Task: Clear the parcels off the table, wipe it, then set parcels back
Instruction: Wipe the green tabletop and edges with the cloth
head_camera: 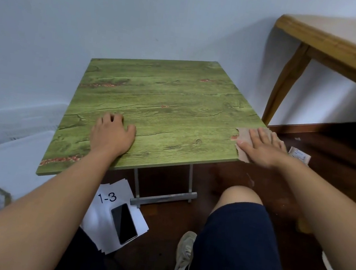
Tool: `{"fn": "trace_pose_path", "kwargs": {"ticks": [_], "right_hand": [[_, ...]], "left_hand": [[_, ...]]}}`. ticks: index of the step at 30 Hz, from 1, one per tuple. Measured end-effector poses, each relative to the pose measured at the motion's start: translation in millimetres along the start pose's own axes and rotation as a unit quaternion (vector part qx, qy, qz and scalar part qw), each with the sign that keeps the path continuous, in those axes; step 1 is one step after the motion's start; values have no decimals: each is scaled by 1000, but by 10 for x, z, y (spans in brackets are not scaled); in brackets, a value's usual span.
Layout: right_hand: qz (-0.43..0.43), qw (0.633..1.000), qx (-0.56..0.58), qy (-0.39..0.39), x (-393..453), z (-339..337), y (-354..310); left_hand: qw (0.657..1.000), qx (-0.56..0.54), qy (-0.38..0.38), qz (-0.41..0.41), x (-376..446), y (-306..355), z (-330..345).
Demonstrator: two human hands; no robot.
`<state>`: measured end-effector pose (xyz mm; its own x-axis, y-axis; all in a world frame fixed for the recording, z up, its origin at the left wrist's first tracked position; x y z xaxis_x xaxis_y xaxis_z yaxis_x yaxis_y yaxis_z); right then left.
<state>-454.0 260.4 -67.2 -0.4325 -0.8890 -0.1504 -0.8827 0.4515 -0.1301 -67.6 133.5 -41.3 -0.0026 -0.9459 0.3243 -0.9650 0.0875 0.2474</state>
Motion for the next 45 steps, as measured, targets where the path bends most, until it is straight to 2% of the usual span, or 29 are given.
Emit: {"fn": "trace_pose_path", "kwargs": {"ticks": [5,10,21,30,36,45], "right_hand": [[23,1000,-1,9,26,11,12],[28,1000,-7,7,78,34,-248],[-117,993,-19,-12,61,201,-1635],[-243,969,-29,-33,-117,342,-2696],[-266,963,-19,-40,36,320,-2705],[-207,978,-6,-14,607,132,-2083]], "left_hand": [[1000,11,-4,-6,-14,32,12],[1000,10,-2,-7,3,38,43],[1000,13,-8,-10,21,29,62],[1000,-2,-2,-19,43,-12,71],[999,-24,13,-19,56,-60,40],[999,-24,15,-21,58,-62,35]]}}
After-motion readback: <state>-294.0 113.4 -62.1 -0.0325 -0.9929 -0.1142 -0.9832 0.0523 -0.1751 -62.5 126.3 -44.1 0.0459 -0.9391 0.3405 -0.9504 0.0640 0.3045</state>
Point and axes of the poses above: each hand's wrist, its own x-axis towards the middle knuckle, its own z-axis out of the palm, y = z × x, the point moved 7 cm from there along x, towards the middle knuckle, and after that the axes turned 10 degrees about y, right-handed, at the moved point
